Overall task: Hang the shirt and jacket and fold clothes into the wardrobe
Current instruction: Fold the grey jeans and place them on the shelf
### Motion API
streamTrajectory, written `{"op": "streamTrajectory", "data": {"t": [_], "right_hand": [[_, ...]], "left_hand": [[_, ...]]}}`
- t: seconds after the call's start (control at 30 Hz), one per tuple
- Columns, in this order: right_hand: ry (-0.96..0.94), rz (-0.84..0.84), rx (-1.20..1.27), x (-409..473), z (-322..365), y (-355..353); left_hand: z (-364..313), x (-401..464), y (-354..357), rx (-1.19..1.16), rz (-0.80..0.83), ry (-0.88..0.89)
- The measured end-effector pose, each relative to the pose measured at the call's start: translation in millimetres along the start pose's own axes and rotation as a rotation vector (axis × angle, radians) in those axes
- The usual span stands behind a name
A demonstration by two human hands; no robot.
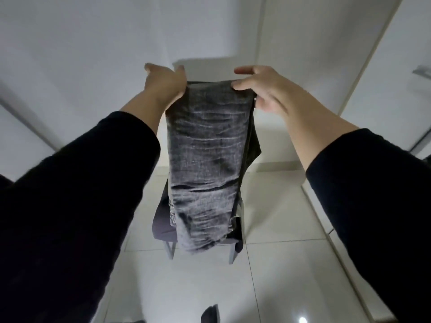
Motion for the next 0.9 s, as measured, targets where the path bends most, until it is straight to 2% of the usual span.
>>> {"op": "streamTrajectory", "data": {"t": [0.07,0.17,0.23,0.37,0.47,0.57,0.67,0.73,0.9], "right_hand": [[0.066,0.055,-0.063,1,-6,6],[0.171,0.147,-0.181,4,-23,15],[0.197,0.178,-0.387,6,-36,21],[0.182,0.134,-0.783,16,-61,36],[0.163,0.112,-1.041,31,-77,42],[0.109,0.065,-1.149,58,-91,51],[0.034,-0.036,-1.234,94,-102,58],[0.014,-0.077,-1.219,121,-115,61],[-0.003,-0.179,-0.939,186,-159,51]], "left_hand": [[-6,-9,0,0.090,0.146,0.029],[18,-24,16,0.200,0.436,-0.047],[40,-29,28,0.301,0.578,-0.089],[76,-19,49,0.429,0.669,-0.072],[96,13,60,0.527,0.571,-0.015],[100,54,68,0.671,0.411,0.102],[113,98,79,0.647,0.305,0.150],[125,123,87,0.610,0.247,0.152],[141,173,126,0.452,0.178,0.190]]}}
Point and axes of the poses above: each hand's wrist, its own x-axis towards the middle knuckle, its own y-axis out of the palm, z = x × y, the point moved 10 cm from there along x, towards the middle knuckle, and after that the axes turned 6 degrees about x, right-handed, at the moved point
